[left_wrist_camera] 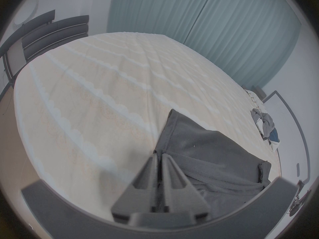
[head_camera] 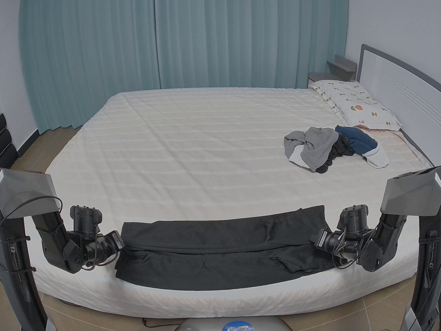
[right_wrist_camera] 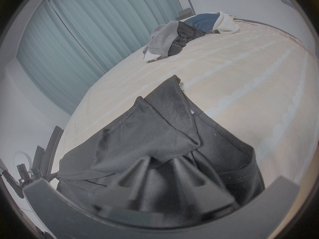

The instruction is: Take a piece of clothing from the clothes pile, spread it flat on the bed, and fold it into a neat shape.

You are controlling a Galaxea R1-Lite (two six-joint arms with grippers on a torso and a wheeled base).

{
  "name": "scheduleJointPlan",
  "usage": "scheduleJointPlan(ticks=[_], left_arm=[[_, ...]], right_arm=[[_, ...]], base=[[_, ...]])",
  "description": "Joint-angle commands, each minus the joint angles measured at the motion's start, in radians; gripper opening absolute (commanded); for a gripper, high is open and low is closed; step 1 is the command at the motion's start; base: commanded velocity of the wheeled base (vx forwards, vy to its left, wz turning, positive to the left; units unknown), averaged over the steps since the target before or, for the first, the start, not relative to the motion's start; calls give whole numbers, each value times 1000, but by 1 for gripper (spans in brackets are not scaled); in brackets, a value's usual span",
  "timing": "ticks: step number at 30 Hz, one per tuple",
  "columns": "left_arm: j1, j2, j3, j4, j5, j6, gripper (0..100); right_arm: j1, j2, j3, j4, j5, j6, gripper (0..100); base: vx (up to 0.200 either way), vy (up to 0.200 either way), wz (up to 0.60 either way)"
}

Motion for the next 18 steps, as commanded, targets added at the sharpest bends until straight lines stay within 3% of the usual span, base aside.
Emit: scheduleJointPlan(ticks=[1,7,13,17,18], left_arm=[[-8,-3,11,-1,0,-1,100],[-13,-46,46,1,2,-1,100],[9,-123,49,1,-10,-7,100],[15,-126,37,5,-107,-4,100],[20,-118,20,10,-161,-2,100]], right_arm=[[0,2,-4,-2,1,5,100],[-18,-73,19,-2,2,54,100],[-53,-186,107,-4,59,213,100],[-76,-231,184,-15,139,295,100],[-79,-238,214,-38,162,307,100]], base=[[0,0,0],[0,0,0],[0,0,0],[0,0,0],[0,0,0]])
